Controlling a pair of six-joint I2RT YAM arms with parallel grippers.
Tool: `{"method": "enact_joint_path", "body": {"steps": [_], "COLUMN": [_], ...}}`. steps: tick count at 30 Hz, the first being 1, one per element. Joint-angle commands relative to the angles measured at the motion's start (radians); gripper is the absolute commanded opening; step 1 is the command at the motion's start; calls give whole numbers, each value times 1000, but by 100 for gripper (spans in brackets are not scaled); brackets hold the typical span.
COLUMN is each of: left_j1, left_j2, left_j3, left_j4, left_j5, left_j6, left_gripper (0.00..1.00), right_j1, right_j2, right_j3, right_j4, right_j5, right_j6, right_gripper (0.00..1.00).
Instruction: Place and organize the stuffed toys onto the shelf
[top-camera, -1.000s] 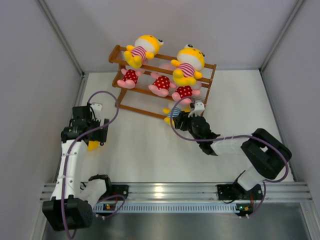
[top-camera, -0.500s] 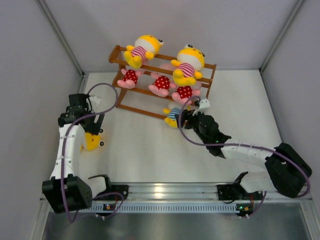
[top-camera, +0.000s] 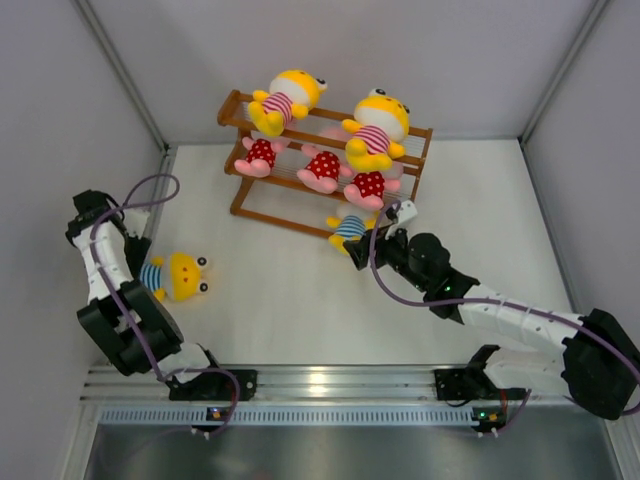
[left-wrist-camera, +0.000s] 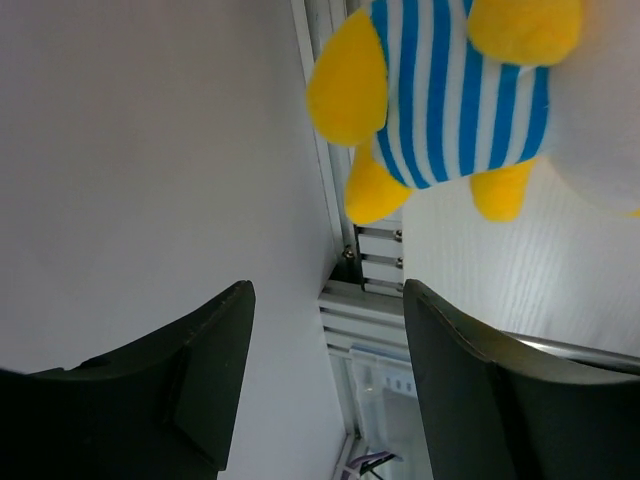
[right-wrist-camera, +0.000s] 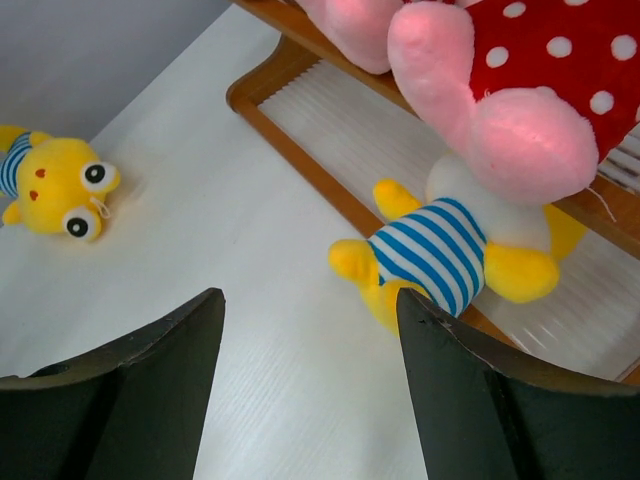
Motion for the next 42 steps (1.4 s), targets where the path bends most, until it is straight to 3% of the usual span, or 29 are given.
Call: {"method": "enact_joint_path", "body": {"steps": [1,9,14,19,21,26,28,30,31,32,35,37,42], "left_j1": [48,80,80,73,62,37,25,22,19,16,-15,-53,-121], "left_j2": [8,-10,37,97,91,97,108,114,114,122,102,80,103], "left_j3": [-11,-121,-91,-107,-140,-181,-174,-175,-184,-189,-212,-198,25], "left_j4": [-21,-15,24,24,31,184,195,195,195,195,182,82,-172], "left_j5": [-12,65,88,88,94,53,68,83,71,56,2,25,296], "left_j6": [143,409,443,462,484,476,455,444,440,418,340,276,-75], "left_gripper": [67,73,72,60,60,59,55,39,24,0,0,0,0], "right_j1": [17,25,34,37,37,37,39,37,37,39,39,39,42], "right_j2": [-31,-31,-48,-80,-91,-102,-97,-105,-107,-114,-130,-125,-117], "right_j3": [30,35,24,12,3,-2,-3,-8,-14,-16,-14,-2,21], "right_j4": [-27,-53,-65,-91,-99,-116,-124,-130,-128,-128,-140,-148,-153], "right_j5": [-44,-44,-40,-15,-10,-4,-7,-3,0,5,14,13,8], "right_j6": [-17,-17,-2,-2,-7,-4,-2,1,2,2,-2,-2,7], "right_gripper": [70,69,68,68,68,68,68,68,68,68,68,68,67]}}
